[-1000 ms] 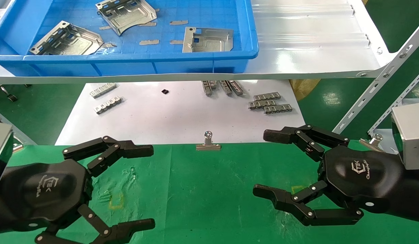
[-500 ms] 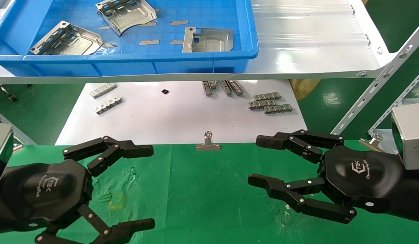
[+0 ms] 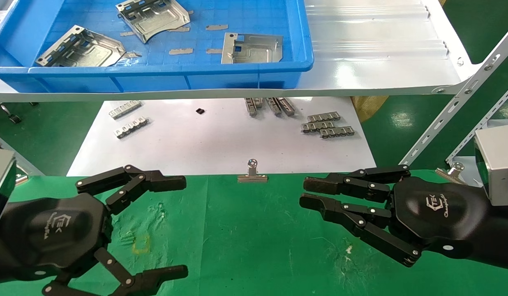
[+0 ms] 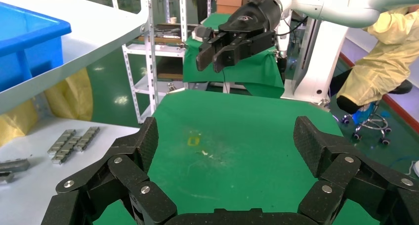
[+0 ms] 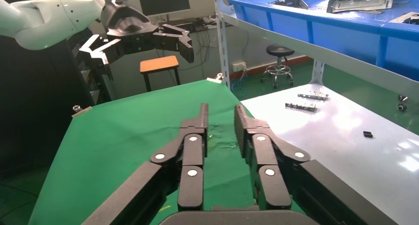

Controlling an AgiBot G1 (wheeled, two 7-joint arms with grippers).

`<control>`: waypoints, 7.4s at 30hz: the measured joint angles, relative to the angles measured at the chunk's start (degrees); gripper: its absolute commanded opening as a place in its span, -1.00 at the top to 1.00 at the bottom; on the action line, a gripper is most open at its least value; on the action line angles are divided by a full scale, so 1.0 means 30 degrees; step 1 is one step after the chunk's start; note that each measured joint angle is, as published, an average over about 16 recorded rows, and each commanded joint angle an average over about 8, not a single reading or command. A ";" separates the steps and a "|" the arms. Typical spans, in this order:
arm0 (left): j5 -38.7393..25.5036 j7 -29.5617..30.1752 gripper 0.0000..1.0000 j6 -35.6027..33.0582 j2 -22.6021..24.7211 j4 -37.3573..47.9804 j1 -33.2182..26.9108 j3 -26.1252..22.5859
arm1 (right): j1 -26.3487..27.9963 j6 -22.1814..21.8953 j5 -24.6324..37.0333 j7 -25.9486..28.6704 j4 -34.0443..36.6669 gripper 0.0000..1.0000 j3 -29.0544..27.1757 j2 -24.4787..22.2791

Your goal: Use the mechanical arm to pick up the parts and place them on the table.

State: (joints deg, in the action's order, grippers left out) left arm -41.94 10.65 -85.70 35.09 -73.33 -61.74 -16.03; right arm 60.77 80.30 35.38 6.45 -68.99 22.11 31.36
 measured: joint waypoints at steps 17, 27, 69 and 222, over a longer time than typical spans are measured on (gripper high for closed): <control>0.0002 0.0001 -1.00 0.0001 -0.0001 -0.0006 0.0001 0.0001 | 0.0000 0.0000 0.0000 0.0000 0.0000 1.00 0.0000 0.0000; -0.0380 0.0267 -1.00 0.0229 0.0403 0.0186 -0.1459 -0.0082 | 0.0000 0.0000 0.0000 0.0000 0.0000 1.00 0.0000 0.0001; -1.3966 -0.3399 1.00 1.3290 1.1208 2.3335 -1.9478 -0.5902 | 0.0000 0.0000 0.0000 0.0000 0.0000 -1.00 0.0000 0.0001; 0.0905 -0.7459 -1.00 0.0581 -0.0993 0.8591 -0.4752 -0.9545 | -0.0004 -0.0004 -0.0004 -0.0001 0.0004 -1.00 0.0000 -0.0002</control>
State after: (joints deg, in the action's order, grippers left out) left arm -39.23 -11.72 -83.96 32.12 -47.56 -76.00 -44.66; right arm 60.76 80.29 35.37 6.45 -68.98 22.11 31.35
